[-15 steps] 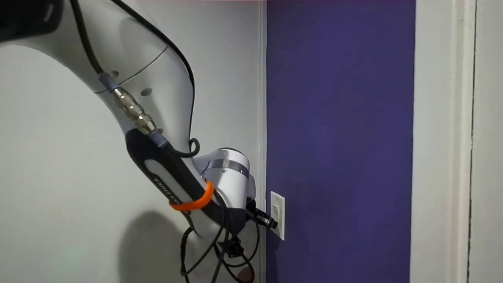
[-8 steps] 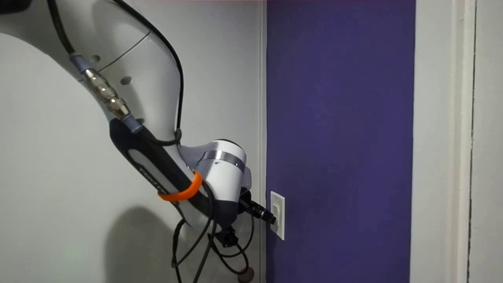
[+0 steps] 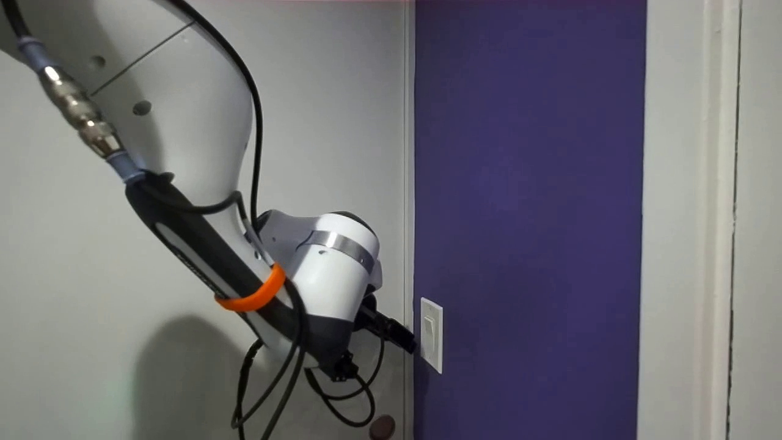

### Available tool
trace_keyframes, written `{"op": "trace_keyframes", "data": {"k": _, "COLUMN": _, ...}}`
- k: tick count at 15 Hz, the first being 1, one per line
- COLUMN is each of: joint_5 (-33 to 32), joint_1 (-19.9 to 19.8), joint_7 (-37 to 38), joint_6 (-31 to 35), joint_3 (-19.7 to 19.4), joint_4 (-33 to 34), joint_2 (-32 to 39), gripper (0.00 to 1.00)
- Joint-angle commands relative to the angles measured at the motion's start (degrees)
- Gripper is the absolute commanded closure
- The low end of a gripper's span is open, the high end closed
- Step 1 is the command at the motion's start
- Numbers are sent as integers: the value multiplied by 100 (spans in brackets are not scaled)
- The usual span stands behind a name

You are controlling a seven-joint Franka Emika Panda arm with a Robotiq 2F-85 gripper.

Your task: Flip the light switch on the wall

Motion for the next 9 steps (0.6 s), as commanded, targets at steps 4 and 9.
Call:
{"op": "trace_keyframes", "data": {"k": 4, "joint_5": 1719, "joint_1": -182, "joint_7": -1745, "joint_6": 270, "joint_3": -129, "joint_4": -1014, "joint_2": -799, "gripper": 0}}
{"op": "trace_keyframes", "data": {"k": 9, "joint_5": 3664, "joint_1": 2114, "joint_7": -3400, "joint_6": -131, "joint_3": -2310, "joint_4": -1573, "joint_2": -1205, "gripper": 0}}
